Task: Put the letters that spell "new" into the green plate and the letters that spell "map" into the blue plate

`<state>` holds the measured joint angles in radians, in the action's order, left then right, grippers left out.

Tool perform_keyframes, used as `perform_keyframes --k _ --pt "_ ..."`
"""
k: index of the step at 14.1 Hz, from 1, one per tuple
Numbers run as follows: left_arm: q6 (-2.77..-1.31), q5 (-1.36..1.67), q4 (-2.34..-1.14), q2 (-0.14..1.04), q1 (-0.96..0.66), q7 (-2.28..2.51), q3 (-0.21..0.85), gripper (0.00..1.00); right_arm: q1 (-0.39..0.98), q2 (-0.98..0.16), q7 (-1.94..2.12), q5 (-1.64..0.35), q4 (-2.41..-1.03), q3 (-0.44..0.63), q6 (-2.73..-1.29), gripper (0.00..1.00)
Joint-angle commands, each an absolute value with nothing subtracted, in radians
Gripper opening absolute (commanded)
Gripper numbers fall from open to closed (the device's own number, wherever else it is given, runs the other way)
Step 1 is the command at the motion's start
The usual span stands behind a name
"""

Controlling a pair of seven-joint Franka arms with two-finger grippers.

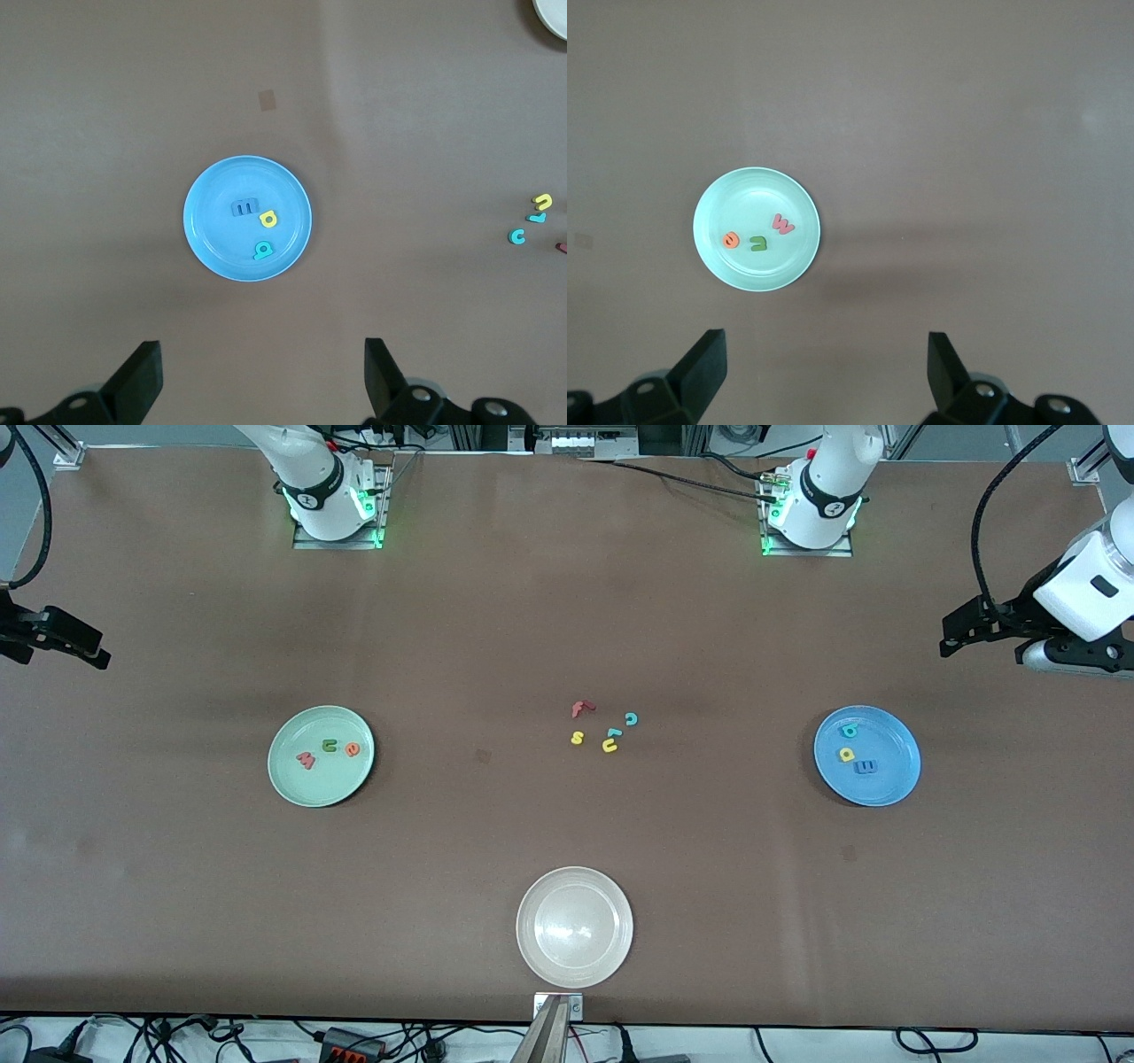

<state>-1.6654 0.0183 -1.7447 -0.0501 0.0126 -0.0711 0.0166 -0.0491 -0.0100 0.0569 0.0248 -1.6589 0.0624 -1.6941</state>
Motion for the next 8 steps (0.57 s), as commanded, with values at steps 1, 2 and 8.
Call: perform_keyframes --k 1,2,8 --pt "-1.651 0.008 -1.741 -0.061 0.006 -0.081 0.014 1.0 -0.061 0.011 0.078 0.038 -1.684 0.055 -1.703 1.0" --pt "-1.651 0.008 -1.741 -0.061 0.006 -0.081 0.014 1.0 -0.063 0.012 0.078 0.038 -1.684 0.057 -1.701 1.0" --pt "-1.651 0.008 -1.741 -0.061 0.006 -0.081 0.014 1.0 -0.063 0.015 0.08 0.038 -1.684 0.06 -1.706 1.0"
